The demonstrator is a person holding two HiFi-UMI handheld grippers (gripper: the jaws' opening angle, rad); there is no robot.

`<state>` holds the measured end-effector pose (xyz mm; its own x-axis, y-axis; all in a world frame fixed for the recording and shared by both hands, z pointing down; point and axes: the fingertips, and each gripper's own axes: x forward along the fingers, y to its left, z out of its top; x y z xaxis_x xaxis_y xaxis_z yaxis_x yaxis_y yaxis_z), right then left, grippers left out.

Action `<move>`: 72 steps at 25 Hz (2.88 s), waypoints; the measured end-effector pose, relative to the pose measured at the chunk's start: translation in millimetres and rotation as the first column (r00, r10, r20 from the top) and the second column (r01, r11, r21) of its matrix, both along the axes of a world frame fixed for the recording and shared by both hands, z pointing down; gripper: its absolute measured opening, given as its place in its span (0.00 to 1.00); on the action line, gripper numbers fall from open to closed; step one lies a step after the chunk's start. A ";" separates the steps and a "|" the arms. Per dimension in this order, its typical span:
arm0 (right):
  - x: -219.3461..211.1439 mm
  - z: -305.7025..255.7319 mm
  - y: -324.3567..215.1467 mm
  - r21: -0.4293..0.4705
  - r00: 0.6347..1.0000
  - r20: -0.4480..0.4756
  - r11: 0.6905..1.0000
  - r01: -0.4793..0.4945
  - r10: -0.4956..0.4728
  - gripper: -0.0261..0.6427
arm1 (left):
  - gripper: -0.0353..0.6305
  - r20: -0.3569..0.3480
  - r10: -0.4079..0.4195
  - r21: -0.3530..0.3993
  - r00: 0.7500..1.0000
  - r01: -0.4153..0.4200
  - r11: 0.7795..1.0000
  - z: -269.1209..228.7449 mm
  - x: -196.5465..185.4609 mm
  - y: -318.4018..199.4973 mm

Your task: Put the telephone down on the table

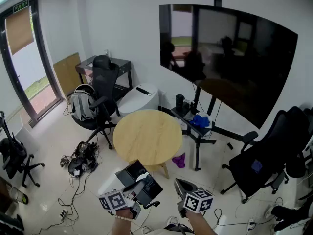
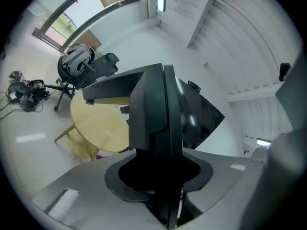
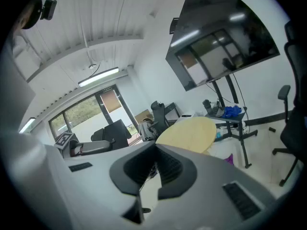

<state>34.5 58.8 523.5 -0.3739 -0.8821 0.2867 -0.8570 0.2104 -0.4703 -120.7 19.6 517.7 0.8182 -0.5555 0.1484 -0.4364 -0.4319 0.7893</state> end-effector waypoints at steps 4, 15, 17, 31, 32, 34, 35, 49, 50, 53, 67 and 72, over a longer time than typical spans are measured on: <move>0.0 0.0 0.6 -0.002 1.000 0.002 1.000 0.001 -0.001 0.05 | 0.30 -0.001 0.006 -0.002 1.000 -0.006 1.000 0.0 2.3 0.5; 6.2 4.8 0.5 -0.018 1.000 0.010 1.000 0.007 -0.007 0.05 | 0.30 0.001 -0.001 -0.011 1.000 0.001 1.000 3.2 7.8 -0.8; 7.2 5.7 -0.3 -0.019 1.000 0.012 1.000 0.013 -0.012 0.05 | 0.30 0.003 -0.004 -0.011 1.000 0.004 1.000 3.5 9.1 -1.5; 40.2 14.9 -4.9 -0.019 0.997 0.038 0.997 0.068 -0.067 0.05 | 0.30 0.009 -0.049 -0.008 0.999 0.049 0.999 4.0 39.0 -4.0; 43.4 16.0 -4.9 -0.019 0.997 0.038 0.997 0.074 -0.074 0.05 | 0.30 0.010 -0.056 -0.008 0.998 0.056 0.998 4.8 41.7 -3.2; 48.7 18.5 -4.4 -0.022 0.996 0.039 0.996 0.085 -0.084 0.05 | 0.30 0.011 -0.067 -0.011 0.998 0.067 0.998 6.8 46.4 -1.0; 50.8 19.8 -4.4 -0.024 0.995 0.042 0.996 0.088 -0.087 0.05 | 0.30 0.012 -0.070 -0.013 0.997 0.071 0.997 8.1 48.5 0.2; 68.0 31.6 -30.0 -0.037 0.992 0.059 0.993 0.111 -0.108 0.05 | 0.30 0.017 -0.082 -0.042 0.996 0.083 0.996 25.1 70.5 -14.8; 69.0 31.5 -33.4 -0.035 0.992 0.056 0.993 0.111 -0.109 0.05 | 0.30 0.018 -0.083 -0.041 0.996 0.083 0.996 25.7 71.2 -18.5; 71.7 29.9 -44.9 -0.034 0.993 0.048 0.993 0.111 -0.109 0.05 | 0.30 0.020 -0.082 -0.042 0.996 0.082 0.996 26.2 73.6 -30.6; 75.4 36.5 -128.4 -0.071 0.995 0.024 0.993 0.095 -0.094 0.05 | 0.30 0.001 -0.062 -0.095 0.998 0.061 0.994 47.0 79.9 -119.0; 75.6 36.0 -170.1 -0.081 0.996 0.006 0.993 0.085 -0.085 0.05 | 0.30 -0.006 -0.040 -0.099 0.999 0.040 0.994 53.8 79.9 -160.6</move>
<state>110.1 -111.4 559.5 -0.4473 -0.8209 0.3551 -0.8365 0.2435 -0.4909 -40.8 -141.0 571.5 0.7969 -0.5707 0.1980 -0.4453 -0.3336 0.8309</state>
